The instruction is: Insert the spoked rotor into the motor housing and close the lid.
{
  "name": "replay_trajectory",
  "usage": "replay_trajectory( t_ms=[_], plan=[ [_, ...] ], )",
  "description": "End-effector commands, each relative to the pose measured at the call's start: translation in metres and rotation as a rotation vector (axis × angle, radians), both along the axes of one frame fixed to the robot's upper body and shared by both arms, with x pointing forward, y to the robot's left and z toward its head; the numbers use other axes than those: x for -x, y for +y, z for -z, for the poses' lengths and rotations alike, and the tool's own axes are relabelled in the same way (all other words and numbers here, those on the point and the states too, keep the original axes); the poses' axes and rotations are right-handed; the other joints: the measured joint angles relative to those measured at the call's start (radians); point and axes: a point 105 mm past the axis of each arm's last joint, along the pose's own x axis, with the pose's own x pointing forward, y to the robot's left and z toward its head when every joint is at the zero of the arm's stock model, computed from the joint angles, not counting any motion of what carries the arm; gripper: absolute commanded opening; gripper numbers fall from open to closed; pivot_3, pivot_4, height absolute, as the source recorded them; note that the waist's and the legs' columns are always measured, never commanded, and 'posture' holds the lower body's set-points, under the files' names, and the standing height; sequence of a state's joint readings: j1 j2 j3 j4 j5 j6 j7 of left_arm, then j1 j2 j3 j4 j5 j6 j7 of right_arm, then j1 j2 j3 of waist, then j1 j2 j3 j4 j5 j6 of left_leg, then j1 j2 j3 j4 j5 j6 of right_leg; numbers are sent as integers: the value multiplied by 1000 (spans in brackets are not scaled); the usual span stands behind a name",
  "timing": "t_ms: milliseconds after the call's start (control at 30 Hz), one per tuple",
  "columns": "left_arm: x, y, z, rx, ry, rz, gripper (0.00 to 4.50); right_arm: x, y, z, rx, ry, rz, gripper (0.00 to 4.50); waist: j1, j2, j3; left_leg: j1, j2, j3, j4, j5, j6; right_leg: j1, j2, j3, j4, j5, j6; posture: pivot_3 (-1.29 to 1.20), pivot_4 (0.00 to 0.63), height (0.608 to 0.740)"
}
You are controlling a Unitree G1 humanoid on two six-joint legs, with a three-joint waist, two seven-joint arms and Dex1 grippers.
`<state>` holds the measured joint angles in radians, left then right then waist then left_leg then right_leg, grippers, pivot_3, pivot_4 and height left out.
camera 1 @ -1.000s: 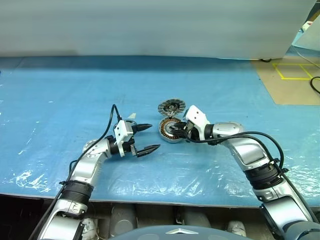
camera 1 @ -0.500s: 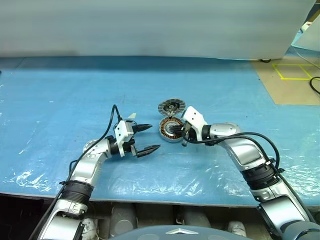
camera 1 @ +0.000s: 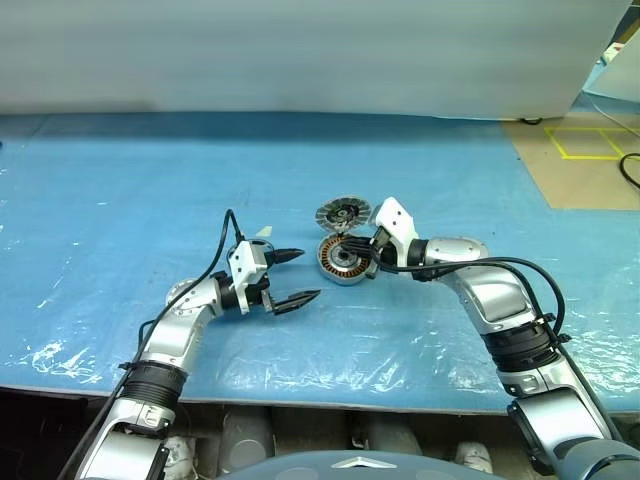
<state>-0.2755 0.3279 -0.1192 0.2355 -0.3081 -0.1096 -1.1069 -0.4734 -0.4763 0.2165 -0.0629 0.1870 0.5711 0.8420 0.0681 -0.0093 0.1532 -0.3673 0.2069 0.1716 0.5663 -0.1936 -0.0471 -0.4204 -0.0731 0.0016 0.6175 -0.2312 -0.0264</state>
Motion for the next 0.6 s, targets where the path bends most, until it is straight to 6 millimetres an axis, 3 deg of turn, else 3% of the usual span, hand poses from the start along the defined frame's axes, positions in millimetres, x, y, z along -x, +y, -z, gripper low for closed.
replay_trajectory(
  t_ms=[33, 133, 233, 333, 533, 600],
  plan=[
    [0, -1, -7, 4, -38, 5, 4500, 4, 4, -6, -9, -31, -28, 207, 0, 0, 0, 0, 0, 0, 0, 0, 0, 0, 0, 0, 0, 0, 0, 0, 150, 740],
    [0, -1, -7, 3, -37, 5, 4500, 1, 2, -2, 8, -44, -7, 928, -1, 0, 0, 0, 0, 0, 0, 0, 0, 0, 0, 0, 0, 0, 0, 0, 150, 740],
    [0, 0, -7, 1, -35, 6, 4500, 1, 2, 2, 20, -42, 4, 1946, -1, 0, 0, 0, 0, 0, 0, 0, 0, 0, 0, 0, 0, 0, 0, 0, 150, 740],
    [0, -1, -7, -1, -35, 7, 4500, 2, 2, 4, 8, -31, 5, 1946, 0, 0, 0, 0, 0, 0, 0, 0, 0, 0, 0, 0, 0, 0, 0, 0, 150, 740],
    [0, -2, -7, 0, -34, 10, 4500, 1, 3, 4, 0, -38, 14, 22, -1, 0, 0, 0, 0, 0, 0, 0, 0, 0, 0, 0, 0, 0, 0, 0, 150, 740],
    [0, -2, -6, 0, -34, 11, 4500, 0, 4, 4, -1, -42, 17, 22, -1, 0, 0, 0, 0, 0, 0, 0, 0, 0, 0, 0, 0, 0, 0, 0, 150, 740]
  ],
)
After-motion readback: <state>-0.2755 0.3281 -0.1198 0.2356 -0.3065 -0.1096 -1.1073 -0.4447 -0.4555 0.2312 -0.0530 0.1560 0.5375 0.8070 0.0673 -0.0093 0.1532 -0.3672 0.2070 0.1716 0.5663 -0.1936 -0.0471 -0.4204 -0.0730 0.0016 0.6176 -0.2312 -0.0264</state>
